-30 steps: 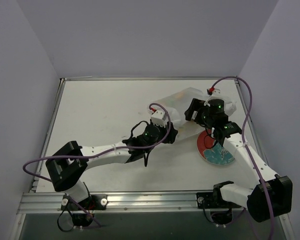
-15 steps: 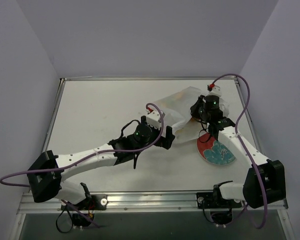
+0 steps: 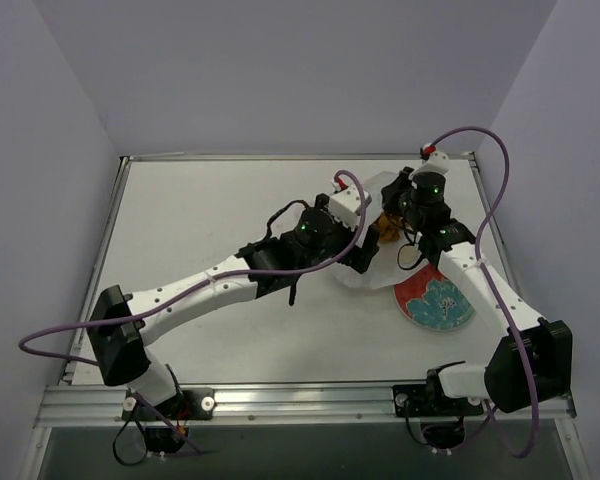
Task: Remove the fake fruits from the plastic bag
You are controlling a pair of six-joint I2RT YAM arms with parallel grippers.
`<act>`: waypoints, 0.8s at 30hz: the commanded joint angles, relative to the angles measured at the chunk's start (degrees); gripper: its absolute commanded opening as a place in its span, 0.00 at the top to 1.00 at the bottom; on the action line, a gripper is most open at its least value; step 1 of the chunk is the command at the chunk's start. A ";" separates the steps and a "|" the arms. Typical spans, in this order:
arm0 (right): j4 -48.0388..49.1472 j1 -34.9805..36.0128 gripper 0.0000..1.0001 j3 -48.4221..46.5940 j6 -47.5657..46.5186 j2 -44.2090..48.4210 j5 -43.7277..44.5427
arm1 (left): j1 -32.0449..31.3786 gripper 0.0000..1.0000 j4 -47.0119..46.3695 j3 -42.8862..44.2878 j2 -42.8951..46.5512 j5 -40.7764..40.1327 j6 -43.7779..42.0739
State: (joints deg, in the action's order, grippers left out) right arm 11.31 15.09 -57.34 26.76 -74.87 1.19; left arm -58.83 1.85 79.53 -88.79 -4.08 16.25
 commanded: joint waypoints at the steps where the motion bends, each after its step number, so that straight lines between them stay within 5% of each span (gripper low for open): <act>1: 1.79 0.29 1.00 -4.00 -1.54 0.08 -0.57 | 0.64 0.06 5.88 5.45 -5.14 0.40 -3.33; 8: 1.78 0.20 1.00 -5.32 -1.89 -0.36 -3.74 | 2.84 0.01 7.56 12.49 -12.72 -7.86 -6.40; 12: 1.78 0.03 1.00 -6.73 -3.64 -1.94 -4.71 | 3.54 0.59 5.45 11.97 -12.81 -10.77 -7.11; 13: 1.78 0.02 1.00 -7.08 -4.08 -2.82 -4.71 | 3.89 0.88 4.93 10.66 -11.85 -10.86 -6.85; 14: 1.52 -0.24 1.00 -7.43 -4.52 -3.17 -4.79 | 3.98 0.96 3.27 9.61 -11.06 -10.69 -6.59; 16: 0.30 -0.50 0.98 -8.31 -5.67 -3.53 -5.14 | 4.16 0.98 0.63 5.49 -8.34 -10.34 -5.36; 19: -1.98 -0.50 0.68 -7.09 -6.90 -0.91 -6.37 | 5.74 0.98 -4.74 1.09 -5.43 -7.45 -1.85; 20: -2.34 -0.42 0.47 -6.04 -6.73 0.33 -6.64 | 6.87 0.98 -7.01 0.03 -4.90 -6.39 -0.79; 23: -2.52 -0.41 0.24 -0.24 -5.76 6.92 -8.57 | 8.81 0.98 -11.06 -2.87 -3.67 -1.38 3.25; 24: -2.70 -0.33 0.23 1.34 -5.41 8.67 -8.66 | 9.17 0.98 -11.68 -3.23 -3.67 -0.42 4.39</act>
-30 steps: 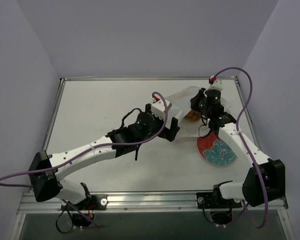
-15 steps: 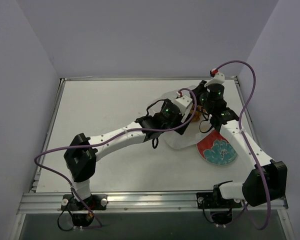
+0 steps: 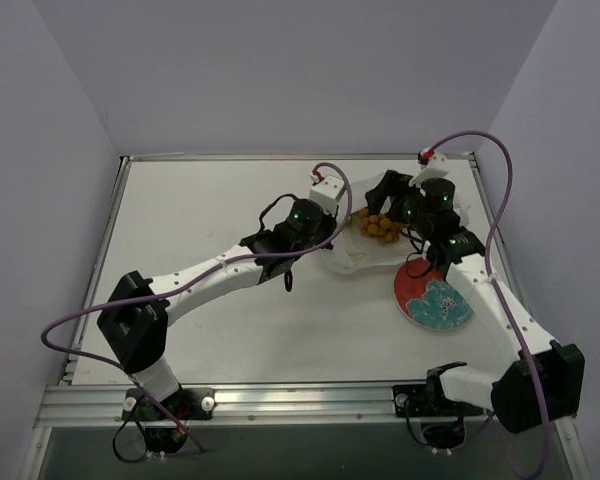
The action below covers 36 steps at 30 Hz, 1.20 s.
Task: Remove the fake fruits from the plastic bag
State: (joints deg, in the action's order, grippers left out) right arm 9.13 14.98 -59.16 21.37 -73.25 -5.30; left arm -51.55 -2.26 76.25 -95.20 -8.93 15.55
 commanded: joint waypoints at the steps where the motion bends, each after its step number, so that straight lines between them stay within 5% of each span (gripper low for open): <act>1: -0.95 -0.04 0.23 4.56 0.51 10.12 -2.34 | 1.98 0.98 -8.10 -0.13 2.56 5.93 5.45; 4: -2.44 0.13 0.32 9.14 0.87 14.79 -2.08 | 2.24 0.98 -10.48 -0.75 2.04 7.52 6.42; 8: -2.62 0.48 0.60 14.84 0.87 16.30 0.19 | 2.59 0.98 -13.29 -0.66 1.33 10.94 8.00; 12: -0.17 0.40 0.66 16.26 1.05 12.27 2.48 | 2.68 0.98 -14.96 -1.19 1.33 13.23 9.49; 20: 9.94 0.40 0.22 10.38 2.45 -6.89 10.30 | 2.77 0.98 -18.21 -5.84 2.56 13.06 10.99; 27: 16.71 0.31 0.16 6.95 4.04 -19.20 14.26 | 2.86 0.98 -18.65 -6.46 1.07 13.32 11.61; 31: 22.58 0.31 0.40 6.42 3.25 -22.80 14.35 | 2.95 0.98 -18.57 -6.11 0.36 13.15 11.52; 36: 24.80 0.48 0.93 6.42 0.52 -21.77 13.21 | 2.95 0.98 -18.57 -6.02 0.01 12.18 11.61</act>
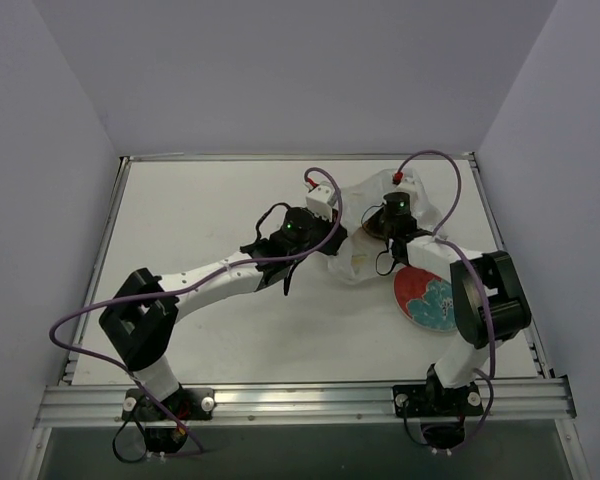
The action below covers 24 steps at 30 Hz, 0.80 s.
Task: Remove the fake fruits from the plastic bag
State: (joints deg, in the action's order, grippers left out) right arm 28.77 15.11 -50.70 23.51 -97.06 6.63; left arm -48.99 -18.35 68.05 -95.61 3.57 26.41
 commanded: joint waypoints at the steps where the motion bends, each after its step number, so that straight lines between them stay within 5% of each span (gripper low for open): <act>1: 4.63 0.44 0.98 -1.60 -1.80 3.00 1.36 | 0.39 0.98 -2.57 2.26 0.34 -0.32 0.74; 14: -7.67 2.81 1.00 6.66 1.53 30.95 -5.92 | 0.65 0.98 -3.80 4.80 -1.15 -2.69 2.24; 24: -27.95 3.78 1.00 6.75 4.79 52.99 -9.71 | 3.55 0.98 -2.48 9.29 -2.38 -2.87 2.06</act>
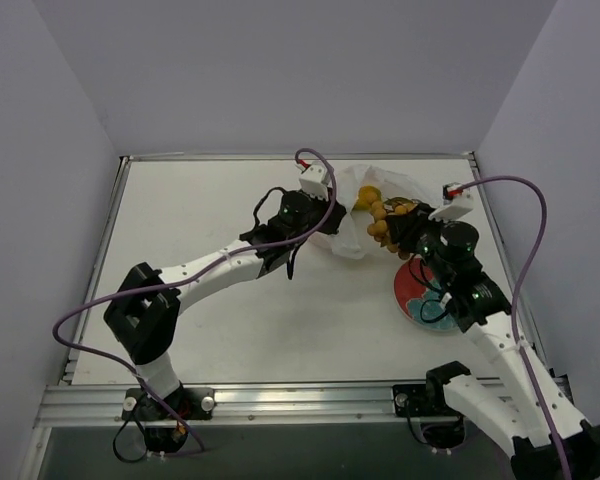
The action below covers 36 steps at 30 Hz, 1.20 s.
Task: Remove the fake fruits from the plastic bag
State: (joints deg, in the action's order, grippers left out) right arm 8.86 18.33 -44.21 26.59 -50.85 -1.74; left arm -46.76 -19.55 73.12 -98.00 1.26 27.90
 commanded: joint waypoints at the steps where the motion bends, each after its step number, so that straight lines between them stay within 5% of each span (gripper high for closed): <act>1: -9.29 0.48 1.00 0.35 1.97 8.64 -1.08 | 1.58 0.98 -1.11 4.83 -0.18 -0.38 0.49; 12: -29.32 0.66 1.00 2.19 5.92 22.81 9.98 | 2.55 0.98 -1.19 9.67 -4.22 1.99 -0.13; 22: -28.99 0.57 1.00 7.12 15.95 21.23 26.34 | 2.29 0.98 -4.09 7.20 -2.11 2.26 0.40; 34: -22.13 0.66 1.00 -0.61 1.98 19.04 -11.57 | 3.69 0.98 2.05 24.42 -11.33 1.90 -2.41; 36: -23.71 0.66 1.00 -0.97 2.85 17.63 -11.80 | 4.31 0.98 3.54 28.55 -13.09 2.34 -2.32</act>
State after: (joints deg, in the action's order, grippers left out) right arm -16.73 18.81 -42.33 31.66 -31.51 -4.45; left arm -43.86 -17.63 95.64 -110.56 3.14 26.59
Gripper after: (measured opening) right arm 0.229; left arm 0.029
